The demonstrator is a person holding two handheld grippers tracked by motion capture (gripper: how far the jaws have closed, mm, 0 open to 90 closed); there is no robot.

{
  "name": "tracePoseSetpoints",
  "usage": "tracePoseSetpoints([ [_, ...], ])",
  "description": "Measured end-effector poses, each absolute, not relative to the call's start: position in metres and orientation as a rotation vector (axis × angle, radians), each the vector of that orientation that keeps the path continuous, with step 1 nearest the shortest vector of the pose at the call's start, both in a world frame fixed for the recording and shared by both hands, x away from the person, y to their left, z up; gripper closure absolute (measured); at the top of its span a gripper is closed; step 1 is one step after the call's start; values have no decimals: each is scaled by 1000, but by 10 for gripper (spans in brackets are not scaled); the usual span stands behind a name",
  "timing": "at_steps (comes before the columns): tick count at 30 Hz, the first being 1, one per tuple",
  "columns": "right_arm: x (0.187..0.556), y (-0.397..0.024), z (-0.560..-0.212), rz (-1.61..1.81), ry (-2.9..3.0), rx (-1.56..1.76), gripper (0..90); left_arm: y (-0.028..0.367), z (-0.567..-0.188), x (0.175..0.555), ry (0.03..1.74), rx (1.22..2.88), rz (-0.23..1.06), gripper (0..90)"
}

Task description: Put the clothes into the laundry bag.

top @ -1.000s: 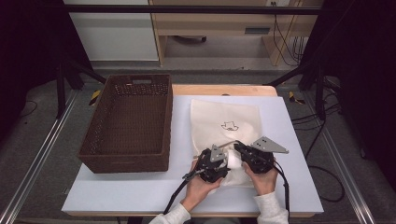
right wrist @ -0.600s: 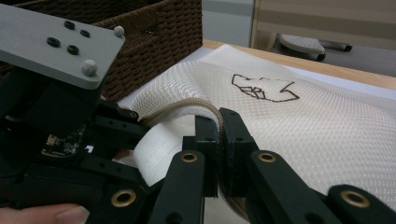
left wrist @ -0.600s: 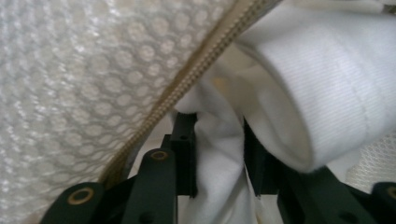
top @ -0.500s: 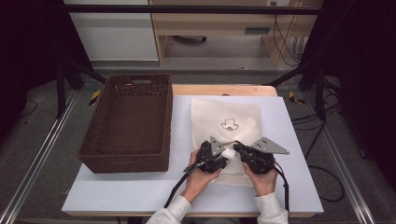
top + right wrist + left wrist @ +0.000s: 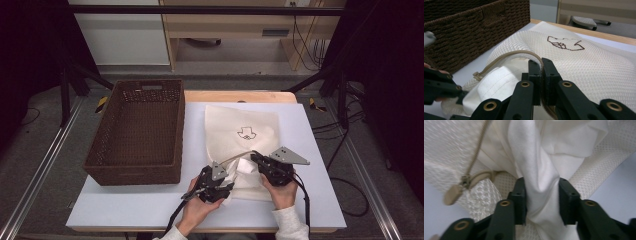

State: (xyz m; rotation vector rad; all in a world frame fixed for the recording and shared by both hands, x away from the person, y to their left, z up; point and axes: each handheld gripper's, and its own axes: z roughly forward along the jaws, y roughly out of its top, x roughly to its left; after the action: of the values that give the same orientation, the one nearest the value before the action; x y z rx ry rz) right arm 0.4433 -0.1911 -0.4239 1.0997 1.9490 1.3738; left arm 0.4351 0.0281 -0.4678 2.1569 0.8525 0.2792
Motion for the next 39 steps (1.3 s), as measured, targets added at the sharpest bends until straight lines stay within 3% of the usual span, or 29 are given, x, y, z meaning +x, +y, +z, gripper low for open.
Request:
tracePoseSetpoints([
  [2,443,-191,-424,1370,1953,1098,875,24,-468,436,826,2154,257,749],
  [6,444,-190,-425,1374,1954,1101,875,11,-464,436,765,2170,281,810],
  [13,443,-191,-423,1380,1951,1099,876,-20,-457,453,721,2137,339,816],
  [23,442,-190,-422,1393,1955,1089,876,-30,-469,483,804,2065,471,797],
  [26,442,-191,-423,1396,1954,1095,875,-28,-466,476,791,2069,473,725],
  [27,442,-191,-422,1394,1952,1094,875,-26,-464,473,782,2072,459,662],
  [28,442,-192,-422,1396,1947,1097,875,-21,-459,465,775,2074,447,544],
  [30,442,-192,-422,1395,1948,1101,875,-12,-452,456,750,2084,437,451],
  [33,442,-192,-422,1393,1948,1100,875,2,-444,446,728,2084,425,394],
  [39,442,-193,-421,1387,1953,1100,875,54,-435,427,780,2065,504,365],
])
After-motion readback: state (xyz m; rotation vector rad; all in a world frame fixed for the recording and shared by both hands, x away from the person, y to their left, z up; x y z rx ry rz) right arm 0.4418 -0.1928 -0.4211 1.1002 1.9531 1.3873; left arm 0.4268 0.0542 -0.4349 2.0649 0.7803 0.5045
